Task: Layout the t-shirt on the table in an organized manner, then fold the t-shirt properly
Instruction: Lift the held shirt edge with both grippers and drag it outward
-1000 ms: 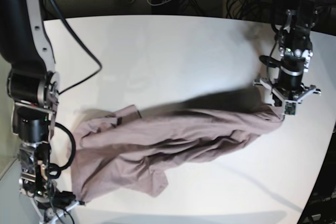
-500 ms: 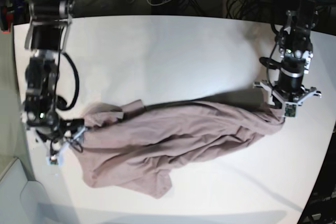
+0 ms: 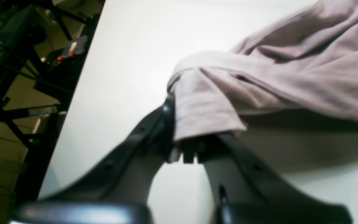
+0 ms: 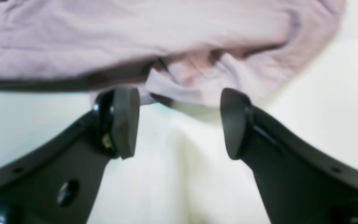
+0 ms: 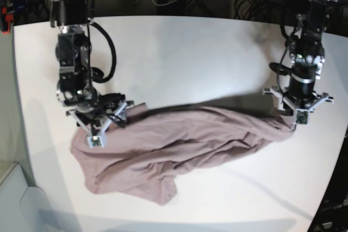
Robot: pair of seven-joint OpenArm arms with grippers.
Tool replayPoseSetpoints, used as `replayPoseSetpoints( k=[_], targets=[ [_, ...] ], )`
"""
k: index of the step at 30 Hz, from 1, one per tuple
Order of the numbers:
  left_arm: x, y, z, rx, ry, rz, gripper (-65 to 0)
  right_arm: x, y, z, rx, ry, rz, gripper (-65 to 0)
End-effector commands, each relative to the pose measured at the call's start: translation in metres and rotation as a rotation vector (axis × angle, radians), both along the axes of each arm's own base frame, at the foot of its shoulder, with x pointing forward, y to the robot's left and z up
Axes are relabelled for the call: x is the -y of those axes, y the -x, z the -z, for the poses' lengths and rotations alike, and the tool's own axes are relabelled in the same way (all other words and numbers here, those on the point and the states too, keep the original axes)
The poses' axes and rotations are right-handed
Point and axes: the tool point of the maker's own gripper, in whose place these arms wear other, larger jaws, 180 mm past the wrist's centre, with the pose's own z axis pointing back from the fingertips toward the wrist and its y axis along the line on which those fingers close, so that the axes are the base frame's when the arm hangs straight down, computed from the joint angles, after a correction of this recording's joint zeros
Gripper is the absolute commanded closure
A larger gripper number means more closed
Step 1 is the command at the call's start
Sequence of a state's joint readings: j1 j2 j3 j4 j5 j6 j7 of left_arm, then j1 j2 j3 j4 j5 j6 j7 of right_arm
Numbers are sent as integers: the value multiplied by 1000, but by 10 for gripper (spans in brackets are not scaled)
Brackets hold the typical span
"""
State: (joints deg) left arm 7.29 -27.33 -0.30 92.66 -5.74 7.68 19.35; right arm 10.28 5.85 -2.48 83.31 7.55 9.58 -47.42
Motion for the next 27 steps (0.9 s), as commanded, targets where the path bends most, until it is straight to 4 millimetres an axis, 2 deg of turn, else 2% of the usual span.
replayPoseSetpoints(
  k=[1,6,8,10,12,13,15,17,20,23,27],
  targets=[
    [-4,-8,-19,62,-22,2,-4,5,-13,-7,30,7,4,-407],
    [-3,-5,-15,51,-20,4,-4,16,-27,20,-20,5,29,-405],
    [-3,-4,-14,49,-19,4,-4,21,-28,27,-31,8,37,-364],
    [-4,-4,-15,50,-19,2,-4,24,-27,30,-35,11,41,-227],
    [-5,-4,-15,50,-26,3,-4,24,-26,30,-44,12,42,-23],
    [-5,-4,-15,50,-28,3,-4,26,-24,31,-56,15,46,0],
    [-6,-5,-17,54,-29,3,-4,41,-19,28,-91,32,71,-16],
    [-10,-6,-22,68,-31,-7,-4,57,-4,21,-105,43,106,0],
    [-19,-6,-29,87,-28,-37,-4,68,6,-9,-27,66,125,0],
    [-26,-7,-33,98,-28,-55,-4,92,26,-35,32,145,127,0],
    [-31,-7,-36,102,-31,-65,-4,105,61,-34,4,221,97,0]
  ],
)
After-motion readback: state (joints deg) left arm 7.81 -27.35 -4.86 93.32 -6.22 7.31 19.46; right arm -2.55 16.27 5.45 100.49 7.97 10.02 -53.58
